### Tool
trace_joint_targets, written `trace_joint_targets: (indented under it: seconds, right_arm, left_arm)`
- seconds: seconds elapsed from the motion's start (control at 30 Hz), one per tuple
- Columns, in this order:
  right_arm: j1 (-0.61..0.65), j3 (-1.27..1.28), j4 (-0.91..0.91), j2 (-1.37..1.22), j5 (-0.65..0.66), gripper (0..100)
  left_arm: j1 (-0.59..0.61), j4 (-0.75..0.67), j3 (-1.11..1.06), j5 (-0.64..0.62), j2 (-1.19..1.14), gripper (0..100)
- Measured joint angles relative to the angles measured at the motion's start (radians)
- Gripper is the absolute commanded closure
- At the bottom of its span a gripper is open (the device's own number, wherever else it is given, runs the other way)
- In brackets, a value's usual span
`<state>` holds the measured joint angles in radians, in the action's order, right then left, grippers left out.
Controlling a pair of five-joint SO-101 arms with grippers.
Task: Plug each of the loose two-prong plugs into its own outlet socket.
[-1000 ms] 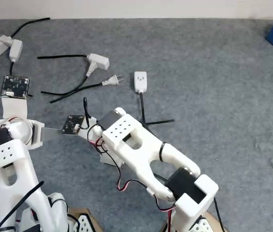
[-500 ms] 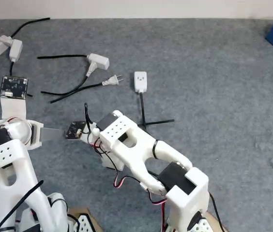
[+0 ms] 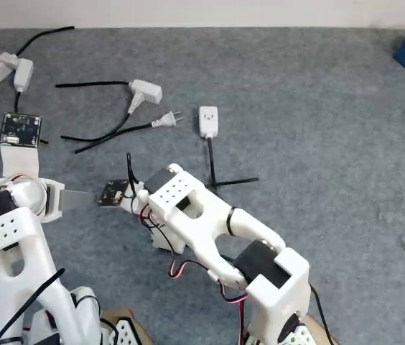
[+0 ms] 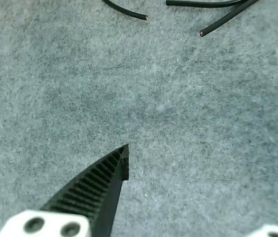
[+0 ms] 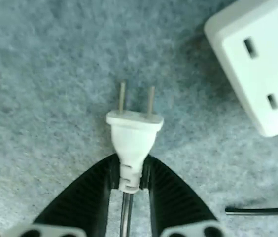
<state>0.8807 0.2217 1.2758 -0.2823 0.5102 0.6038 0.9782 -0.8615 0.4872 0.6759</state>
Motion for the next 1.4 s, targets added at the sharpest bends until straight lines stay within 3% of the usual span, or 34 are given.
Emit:
trace_joint_targets:
  seconds: [0.2, 0.4, 0.5, 0.63, 0.73, 0.9, 1.17, 1.4]
  right_arm:
    - [-0.012, -0.015, 0.002, 0.012, 0.0, 99.1]
    - [-0.055, -0.015, -0.021, 0.196, -0.106, 99.1]
    - [-0.057, 0.086, -0.138, 0.396, -0.172, 99.1]
    - [-0.057, 0.433, -0.413, 0.712, -0.23, 99.1]
    - [-0.054, 0.717, -0.559, 0.916, -0.25, 99.1]
    - [-0.055, 0.927, -0.571, 1.108, -0.25, 99.1]
    - [-0.107, 0.957, -0.571, 1.157, -0.25, 99.1]
    - [-0.115, 0.957, -0.523, 1.158, -0.25, 99.0]
  left_arm:
    - [0.0, 0.0, 0.0, 0.0, 0.0, 50]
    - [0.0, -0.021, 0.0, 0.0, 0.0, 50]
    - [-0.018, -0.021, 0.0, 0.0, 0.0, 50]
    - [-0.094, -0.014, 0.0, 0.0, 0.0, 50]
    - [-0.163, 0.055, 0.015, 0.0, 0.0, 50]
    - [-0.272, 0.224, 0.144, -0.051, 0.0, 50]
    - [-0.499, 0.493, 0.358, -0.124, 0.0, 50]
    - [-0.491, 0.468, 0.361, -0.166, 0.0, 50]
